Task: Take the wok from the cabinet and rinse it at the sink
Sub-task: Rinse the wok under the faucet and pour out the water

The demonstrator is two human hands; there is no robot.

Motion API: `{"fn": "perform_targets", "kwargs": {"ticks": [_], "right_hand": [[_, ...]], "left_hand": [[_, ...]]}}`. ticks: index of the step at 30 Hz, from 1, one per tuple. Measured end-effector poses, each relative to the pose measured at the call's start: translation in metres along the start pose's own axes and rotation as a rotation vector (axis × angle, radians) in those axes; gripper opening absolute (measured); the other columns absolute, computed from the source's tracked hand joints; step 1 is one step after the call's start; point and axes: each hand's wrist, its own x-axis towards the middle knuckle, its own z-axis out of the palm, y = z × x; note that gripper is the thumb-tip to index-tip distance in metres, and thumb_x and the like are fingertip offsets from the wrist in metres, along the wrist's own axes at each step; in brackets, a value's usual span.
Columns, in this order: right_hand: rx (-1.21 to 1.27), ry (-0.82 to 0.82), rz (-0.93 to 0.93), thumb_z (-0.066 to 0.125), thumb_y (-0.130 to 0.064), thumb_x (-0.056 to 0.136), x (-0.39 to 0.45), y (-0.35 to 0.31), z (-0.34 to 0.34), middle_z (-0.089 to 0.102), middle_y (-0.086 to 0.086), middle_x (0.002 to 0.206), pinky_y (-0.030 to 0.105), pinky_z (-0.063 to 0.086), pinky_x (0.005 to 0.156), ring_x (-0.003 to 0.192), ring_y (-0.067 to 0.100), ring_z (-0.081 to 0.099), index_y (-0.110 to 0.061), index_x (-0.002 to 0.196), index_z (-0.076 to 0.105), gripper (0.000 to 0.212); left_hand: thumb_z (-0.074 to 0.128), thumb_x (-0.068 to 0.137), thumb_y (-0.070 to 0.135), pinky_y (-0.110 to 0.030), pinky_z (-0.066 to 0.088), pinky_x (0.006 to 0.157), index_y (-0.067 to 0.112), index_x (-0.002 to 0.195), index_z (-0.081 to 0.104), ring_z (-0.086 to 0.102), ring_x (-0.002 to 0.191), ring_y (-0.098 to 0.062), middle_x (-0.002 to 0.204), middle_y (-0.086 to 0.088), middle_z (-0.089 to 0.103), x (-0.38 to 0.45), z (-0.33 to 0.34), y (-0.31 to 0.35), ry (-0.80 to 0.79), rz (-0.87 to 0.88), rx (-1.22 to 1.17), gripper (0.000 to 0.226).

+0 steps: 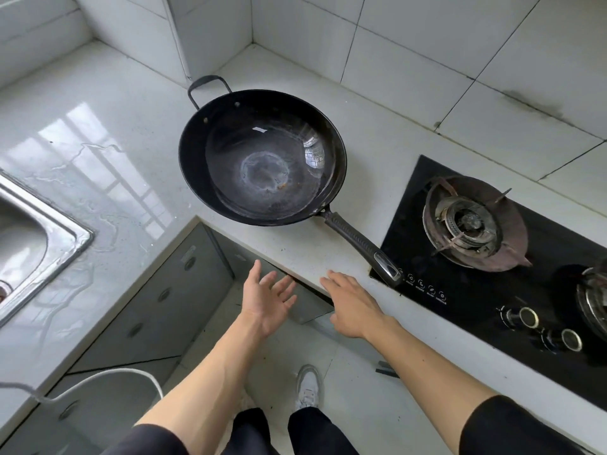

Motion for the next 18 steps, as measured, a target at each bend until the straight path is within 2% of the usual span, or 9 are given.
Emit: {"fn": "perform_targets", "kwargs": {"ticks": [4, 8, 10, 12, 15, 16, 18], "right_hand": [[0.115, -0.001, -0.004, 0.055, -0.012, 0.089, -0.003, -0.009, -0.006, 0.014, 0.005, 0.16, 0.033, 0.019, 0.118, 0.146, 0.022, 0.013, -0.015, 0.154, 0.009, 0.08], [0.156, 0.024, -0.081, 0.052, -0.019, 0.091, -0.014, -0.014, -0.016, 0.026, 0.008, 0.153, 0.034, 0.027, 0.113, 0.14, 0.025, 0.025, -0.013, 0.15, 0.02, 0.067], [0.196, 0.082, -0.154, 0.052, -0.022, 0.092, -0.019, -0.016, -0.024, 0.029, 0.005, 0.151, 0.031, 0.029, 0.111, 0.137, 0.023, 0.029, -0.016, 0.148, 0.025, 0.063], [0.231, 0.154, -0.239, 0.052, -0.024, 0.092, -0.022, -0.018, -0.035, 0.031, 0.001, 0.151, 0.029, 0.028, 0.111, 0.137, 0.019, 0.03, -0.017, 0.148, 0.027, 0.061], [0.251, 0.279, -0.37, 0.052, -0.02, 0.09, -0.024, -0.021, -0.059, 0.038, 0.001, 0.146, 0.024, 0.027, 0.11, 0.135, 0.017, 0.035, -0.015, 0.146, 0.034, 0.058], [0.264, 0.325, -0.403, 0.054, -0.019, 0.089, -0.024, -0.022, -0.067, 0.041, 0.002, 0.144, 0.021, 0.026, 0.109, 0.133, 0.017, 0.037, -0.014, 0.144, 0.037, 0.058], [0.292, 0.405, -0.447, 0.056, -0.016, 0.086, -0.023, -0.023, -0.083, 0.046, 0.002, 0.141, 0.018, 0.026, 0.107, 0.13, 0.016, 0.041, -0.014, 0.142, 0.042, 0.057]], "left_hand": [[0.042, 0.098, 0.053, -0.048, 0.029, 0.118, 0.01, 0.154, 0.026, 0.042, 0.137, -0.032, 0.15, -0.018, 0.043, -0.019, 0.001, 0.012, 0.048, 0.068, 0.206, 0.072], [0.053, 0.098, 0.036, -0.042, 0.04, 0.108, 0.007, 0.138, 0.049, 0.053, 0.125, -0.028, 0.138, -0.013, 0.055, -0.048, 0.01, 0.029, 0.144, 0.163, 0.493, 0.05], [0.06, 0.094, 0.031, -0.038, 0.044, 0.096, 0.012, 0.115, 0.061, 0.058, 0.112, -0.024, 0.125, -0.009, 0.061, -0.064, 0.016, 0.04, 0.162, 0.253, 0.597, 0.028], [0.065, 0.084, 0.033, -0.034, 0.045, 0.084, 0.016, 0.098, 0.059, 0.054, 0.098, -0.021, 0.106, -0.005, 0.059, -0.078, 0.025, 0.051, 0.171, 0.356, 0.713, 0.022], [0.064, 0.089, 0.029, -0.039, 0.05, 0.093, 0.019, 0.096, 0.068, 0.063, 0.099, -0.023, 0.102, -0.001, 0.068, -0.099, 0.044, 0.069, 0.256, 0.546, 0.888, 0.013], [0.063, 0.091, 0.027, -0.039, 0.051, 0.092, 0.021, 0.099, 0.07, 0.064, 0.102, -0.021, 0.101, 0.001, 0.07, -0.105, 0.051, 0.075, 0.278, 0.616, 0.943, 0.013], [0.062, 0.091, 0.027, -0.035, 0.048, 0.082, 0.022, 0.093, 0.069, 0.063, 0.093, -0.017, 0.092, 0.005, 0.068, -0.12, 0.066, 0.084, 0.305, 0.737, 1.039, 0.008]]}}
